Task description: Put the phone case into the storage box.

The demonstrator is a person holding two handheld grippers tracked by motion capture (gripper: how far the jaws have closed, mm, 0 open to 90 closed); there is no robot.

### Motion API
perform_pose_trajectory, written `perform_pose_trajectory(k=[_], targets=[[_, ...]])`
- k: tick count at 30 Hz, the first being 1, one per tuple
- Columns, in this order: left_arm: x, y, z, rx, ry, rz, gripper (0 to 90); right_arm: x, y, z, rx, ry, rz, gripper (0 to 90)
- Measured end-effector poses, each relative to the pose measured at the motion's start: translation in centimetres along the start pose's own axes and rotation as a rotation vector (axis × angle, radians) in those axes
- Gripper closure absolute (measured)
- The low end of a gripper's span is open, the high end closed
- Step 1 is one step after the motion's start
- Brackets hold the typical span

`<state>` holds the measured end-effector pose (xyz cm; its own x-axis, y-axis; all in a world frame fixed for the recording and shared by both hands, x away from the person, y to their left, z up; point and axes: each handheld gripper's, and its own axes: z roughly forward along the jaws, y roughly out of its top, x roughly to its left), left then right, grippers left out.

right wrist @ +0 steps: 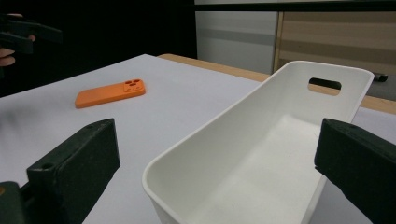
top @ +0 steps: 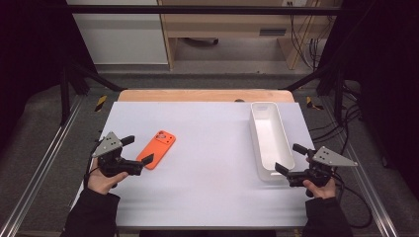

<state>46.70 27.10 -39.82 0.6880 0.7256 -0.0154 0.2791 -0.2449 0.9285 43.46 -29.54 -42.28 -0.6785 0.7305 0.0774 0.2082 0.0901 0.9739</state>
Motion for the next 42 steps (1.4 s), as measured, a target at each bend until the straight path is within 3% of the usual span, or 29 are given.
perform_pose_trajectory(k=[15,42], targets=[[1.3,1.5,2.1,0.049,0.026,-0.011,0.2,-0.1,0.1,-0.2,-0.004,-0.004,-0.003,0.4],[3.5,1.2,6.2,0.197,0.087,-0.030,0.6,0.0,0.0,0.0,0.007,-0.004,-0.010,0.4]])
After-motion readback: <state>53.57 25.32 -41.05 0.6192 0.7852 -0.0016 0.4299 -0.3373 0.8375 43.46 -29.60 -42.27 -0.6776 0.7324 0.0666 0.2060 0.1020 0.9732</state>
